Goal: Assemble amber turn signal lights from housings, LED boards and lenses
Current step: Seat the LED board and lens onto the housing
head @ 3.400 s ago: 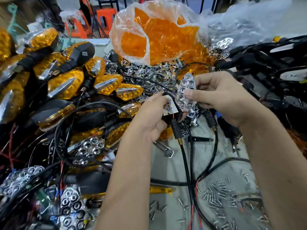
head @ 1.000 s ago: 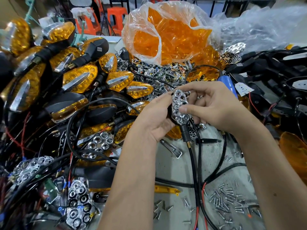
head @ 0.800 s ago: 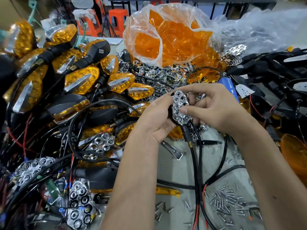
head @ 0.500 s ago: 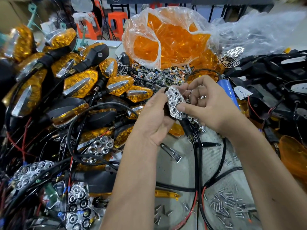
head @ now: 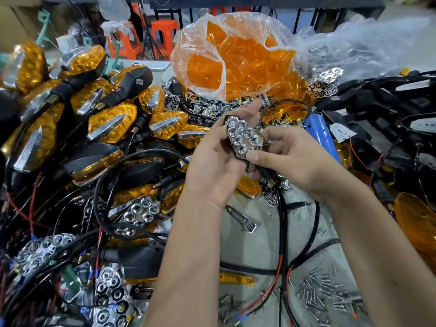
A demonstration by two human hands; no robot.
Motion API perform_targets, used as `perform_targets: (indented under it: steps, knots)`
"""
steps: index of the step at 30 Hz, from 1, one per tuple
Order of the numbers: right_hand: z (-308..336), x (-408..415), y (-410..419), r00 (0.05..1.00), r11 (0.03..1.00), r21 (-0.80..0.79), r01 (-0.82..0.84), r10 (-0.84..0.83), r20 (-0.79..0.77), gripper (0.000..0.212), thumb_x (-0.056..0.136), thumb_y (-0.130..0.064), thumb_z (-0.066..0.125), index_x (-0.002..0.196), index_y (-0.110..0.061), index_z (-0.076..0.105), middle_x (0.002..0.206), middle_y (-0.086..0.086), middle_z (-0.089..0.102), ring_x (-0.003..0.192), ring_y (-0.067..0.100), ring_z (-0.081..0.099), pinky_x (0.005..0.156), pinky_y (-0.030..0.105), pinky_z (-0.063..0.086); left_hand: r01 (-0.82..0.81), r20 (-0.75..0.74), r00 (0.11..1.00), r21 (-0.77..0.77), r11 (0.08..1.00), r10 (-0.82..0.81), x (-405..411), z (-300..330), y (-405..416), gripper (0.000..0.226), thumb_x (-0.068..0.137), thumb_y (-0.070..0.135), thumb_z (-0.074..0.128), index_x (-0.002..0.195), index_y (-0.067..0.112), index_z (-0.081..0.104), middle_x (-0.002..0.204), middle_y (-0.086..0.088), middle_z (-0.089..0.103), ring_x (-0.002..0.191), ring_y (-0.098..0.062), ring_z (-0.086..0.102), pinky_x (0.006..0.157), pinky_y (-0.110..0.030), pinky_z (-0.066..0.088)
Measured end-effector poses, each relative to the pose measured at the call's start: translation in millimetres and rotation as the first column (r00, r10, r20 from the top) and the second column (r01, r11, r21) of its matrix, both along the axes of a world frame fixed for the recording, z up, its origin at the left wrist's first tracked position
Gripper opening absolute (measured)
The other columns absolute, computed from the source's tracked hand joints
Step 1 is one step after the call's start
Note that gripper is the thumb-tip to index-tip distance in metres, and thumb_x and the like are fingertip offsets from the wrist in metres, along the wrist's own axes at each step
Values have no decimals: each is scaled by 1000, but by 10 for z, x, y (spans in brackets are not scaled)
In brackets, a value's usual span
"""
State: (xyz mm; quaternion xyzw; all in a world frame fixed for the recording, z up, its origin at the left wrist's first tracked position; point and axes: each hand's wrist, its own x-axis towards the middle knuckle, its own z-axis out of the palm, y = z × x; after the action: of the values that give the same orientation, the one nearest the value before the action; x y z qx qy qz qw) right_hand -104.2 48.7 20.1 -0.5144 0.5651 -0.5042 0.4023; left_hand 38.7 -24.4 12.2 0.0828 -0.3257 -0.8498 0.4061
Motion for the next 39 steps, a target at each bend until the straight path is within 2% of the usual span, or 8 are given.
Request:
perform_targets:
  steps: [4, 7, 13, 18, 25, 30, 35, 39]
  knots:
    - [17, 29, -8, 998, 999, -34, 17, -16, 54, 30, 77, -24, 79, 89, -2, 63, 73, 20, 74, 60, 28, 71, 59, 36, 59, 83, -190, 980, 134, 987, -57, 51, 12, 7, 38, 95, 17, 43, 118, -4, 64, 144, -28, 56, 144, -38, 47, 124, -52, 27]
    - [40, 44, -5, 997, 998, -46, 32, -28, 78, 27, 81, -20, 78, 87, 0, 61, 72, 21, 73, 59, 29, 69, 60, 41, 60, 4, -111, 994, 49, 999, 1, 13, 47, 19, 42, 97, 20, 47, 130, -4, 59, 146, -26, 56, 141, -33, 51, 123, -49, 32]
    - [46, 23, 13, 995, 995, -26, 92, -90, 50, 14, 91, -8, 75, 88, -4, 62, 74, 20, 74, 59, 28, 69, 57, 34, 59, -205, 141, 964, -144, 968, 226, -60, 49, 37, 28, 106, 13, 48, 126, 1, 64, 124, -17, 72, 113, -29, 69, 92, -46, 58]
    - [31, 2, 10, 993, 995, 9, 99, -99, 57, 13, 90, -10, 76, 90, -6, 63, 77, 21, 75, 60, 26, 70, 56, 29, 56, -220, 217, 939, -220, 950, 268, -18, 29, 6, 24, 106, 7, 51, 123, 1, 65, 116, -18, 72, 104, -33, 67, 83, -48, 54]
    - [11, 11, -9, 995, 999, 36, 38, -41, 86, 17, 96, -10, 70, 109, -1, 63, 83, 17, 76, 65, 20, 67, 58, 26, 56, -236, 234, 929, -221, 946, 287, -14, 8, 4, 22, 104, 2, 52, 123, -3, 62, 115, -23, 66, 87, -34, 60, 53, -31, 39]
    - [1, 31, -27, 992, 999, 30, 45, -48, 113, 19, 102, -18, 63, 107, 1, 64, 88, 27, 74, 65, 23, 68, 59, 28, 57, -247, 268, 914, -226, 942, 304, 12, 7, -17, 19, 104, 3, 52, 113, 6, 69, 110, -18, 72, 88, -33, 63, 56, -32, 41]
    - [-33, 33, -32, 996, 997, 24, 78, -79, 51, 20, 103, -11, 61, 110, 7, 61, 92, 36, 71, 65, 26, 69, 58, 30, 58, -266, 320, 887, -233, 935, 332, -13, -2, -23, 24, 104, 1, 53, 123, -4, 66, 125, -25, 69, 92, -29, 69, 70, -41, 56]
    - [-31, 30, -35, 997, 997, -10, 75, -75, 25, 22, 104, -9, 59, 113, 12, 60, 92, 38, 69, 63, 27, 69, 56, 30, 56, -320, 297, 865, -295, 900, 405, -35, -8, -27, 18, 101, -4, 56, 105, 3, 72, 108, -18, 74, 96, -33, 68, 86, -54, 57]
